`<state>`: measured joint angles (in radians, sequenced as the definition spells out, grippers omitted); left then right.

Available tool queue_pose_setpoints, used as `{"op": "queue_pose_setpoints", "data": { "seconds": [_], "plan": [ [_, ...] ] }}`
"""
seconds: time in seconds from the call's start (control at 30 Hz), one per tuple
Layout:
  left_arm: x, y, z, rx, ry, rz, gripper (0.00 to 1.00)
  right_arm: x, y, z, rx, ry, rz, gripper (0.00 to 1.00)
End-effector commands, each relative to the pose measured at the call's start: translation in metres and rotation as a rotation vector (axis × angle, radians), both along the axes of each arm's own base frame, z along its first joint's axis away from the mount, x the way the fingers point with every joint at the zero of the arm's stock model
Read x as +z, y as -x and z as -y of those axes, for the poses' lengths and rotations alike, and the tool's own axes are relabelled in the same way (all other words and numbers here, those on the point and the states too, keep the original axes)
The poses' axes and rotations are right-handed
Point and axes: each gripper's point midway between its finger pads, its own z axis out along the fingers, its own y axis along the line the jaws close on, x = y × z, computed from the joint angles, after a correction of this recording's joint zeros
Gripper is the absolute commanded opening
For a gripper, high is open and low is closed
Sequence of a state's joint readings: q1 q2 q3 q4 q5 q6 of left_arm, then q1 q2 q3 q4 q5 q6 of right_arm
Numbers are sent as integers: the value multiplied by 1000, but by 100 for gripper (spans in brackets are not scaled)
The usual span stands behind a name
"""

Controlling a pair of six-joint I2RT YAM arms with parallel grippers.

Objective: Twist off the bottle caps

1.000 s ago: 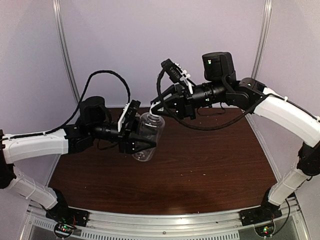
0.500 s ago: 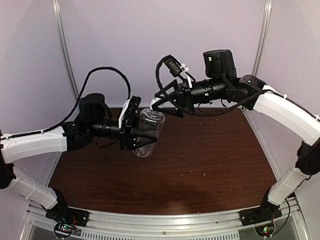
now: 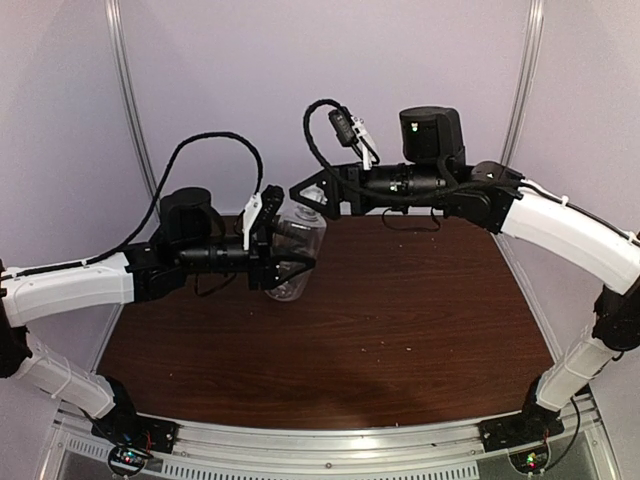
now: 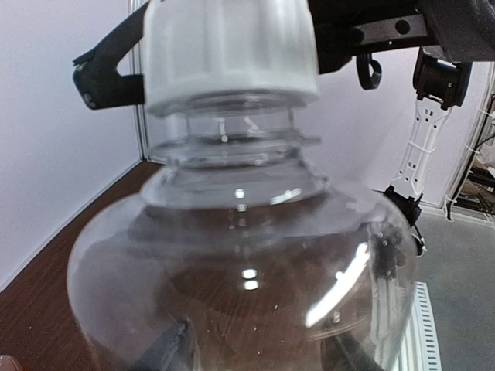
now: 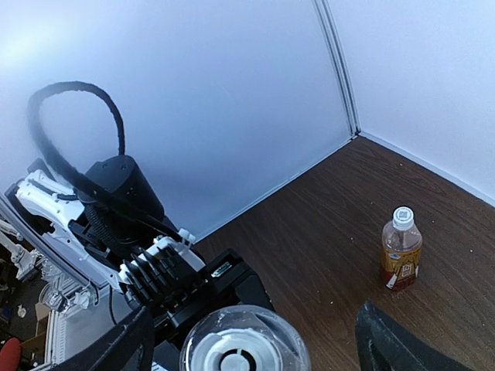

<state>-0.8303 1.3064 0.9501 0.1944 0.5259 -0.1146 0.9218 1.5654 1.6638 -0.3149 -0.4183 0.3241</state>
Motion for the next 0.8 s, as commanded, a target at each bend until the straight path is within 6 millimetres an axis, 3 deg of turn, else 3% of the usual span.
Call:
{"op": "queue_pose_setpoints", "data": {
  "seconds": [0.0, 0.3, 0.63, 0.77],
  "plan": [
    [20, -12, -7, 82, 33, 23, 28, 6, -10, 4, -99, -39, -23, 88],
    [17, -18, -8, 112, 22, 14, 28, -4, -9, -3, -82, -21, -38, 69],
    [17, -19, -9, 122, 20, 16, 28, -16, -11, -5, -89, 0, -56, 68],
    [17, -19, -10, 126, 20, 17, 28, -17, -11, -5, -87, 1, -59, 60]
  ]
}}
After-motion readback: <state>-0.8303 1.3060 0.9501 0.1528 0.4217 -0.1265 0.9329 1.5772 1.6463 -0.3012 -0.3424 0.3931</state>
